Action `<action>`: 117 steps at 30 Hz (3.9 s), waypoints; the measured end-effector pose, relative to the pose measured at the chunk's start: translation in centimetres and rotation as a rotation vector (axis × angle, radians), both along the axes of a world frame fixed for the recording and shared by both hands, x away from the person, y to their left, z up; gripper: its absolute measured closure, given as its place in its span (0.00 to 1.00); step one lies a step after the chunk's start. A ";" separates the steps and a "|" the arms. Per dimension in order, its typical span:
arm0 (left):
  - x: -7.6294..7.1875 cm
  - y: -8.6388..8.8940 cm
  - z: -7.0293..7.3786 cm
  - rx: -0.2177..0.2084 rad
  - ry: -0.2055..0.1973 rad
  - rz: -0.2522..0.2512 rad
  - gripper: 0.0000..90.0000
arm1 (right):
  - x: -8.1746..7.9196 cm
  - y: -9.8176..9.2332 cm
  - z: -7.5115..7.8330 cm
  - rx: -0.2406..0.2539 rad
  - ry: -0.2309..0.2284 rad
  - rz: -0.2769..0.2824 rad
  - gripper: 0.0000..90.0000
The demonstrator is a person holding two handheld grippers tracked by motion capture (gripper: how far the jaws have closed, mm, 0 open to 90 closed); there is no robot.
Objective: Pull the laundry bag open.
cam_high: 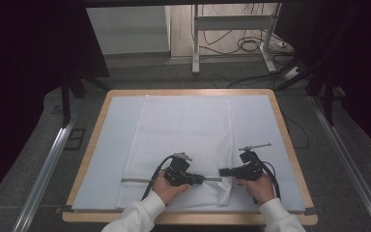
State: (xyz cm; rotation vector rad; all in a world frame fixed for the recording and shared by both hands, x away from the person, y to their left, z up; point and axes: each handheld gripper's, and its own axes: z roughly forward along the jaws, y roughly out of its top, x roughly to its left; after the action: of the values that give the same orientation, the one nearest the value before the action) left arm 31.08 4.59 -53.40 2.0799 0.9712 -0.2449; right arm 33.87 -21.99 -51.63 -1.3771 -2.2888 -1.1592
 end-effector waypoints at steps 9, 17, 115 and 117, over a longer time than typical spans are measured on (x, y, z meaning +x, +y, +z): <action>0.0 0.3 -0.3 0.008 0.003 0.007 0.97 | 0.0 0.0 0.0 -0.004 0.001 0.001 0.99; 0.0 0.5 -0.3 0.015 0.004 0.022 0.97 | 0.0 0.0 -0.1 -0.008 -0.001 -0.001 0.99; -1.6 11.9 -0.5 0.045 0.031 0.191 0.97 | -0.1 -1.2 -0.6 -0.026 0.007 -0.018 0.99; -1.7 12.1 -0.5 0.045 0.030 0.191 0.97 | -0.1 -1.2 -0.5 -0.026 0.006 -0.018 0.99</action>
State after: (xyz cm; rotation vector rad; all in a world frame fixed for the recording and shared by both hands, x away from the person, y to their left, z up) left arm 29.40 16.69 -53.91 2.0120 1.1954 -0.1567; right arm 33.78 -23.16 -52.17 -1.4115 -2.3002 -1.1333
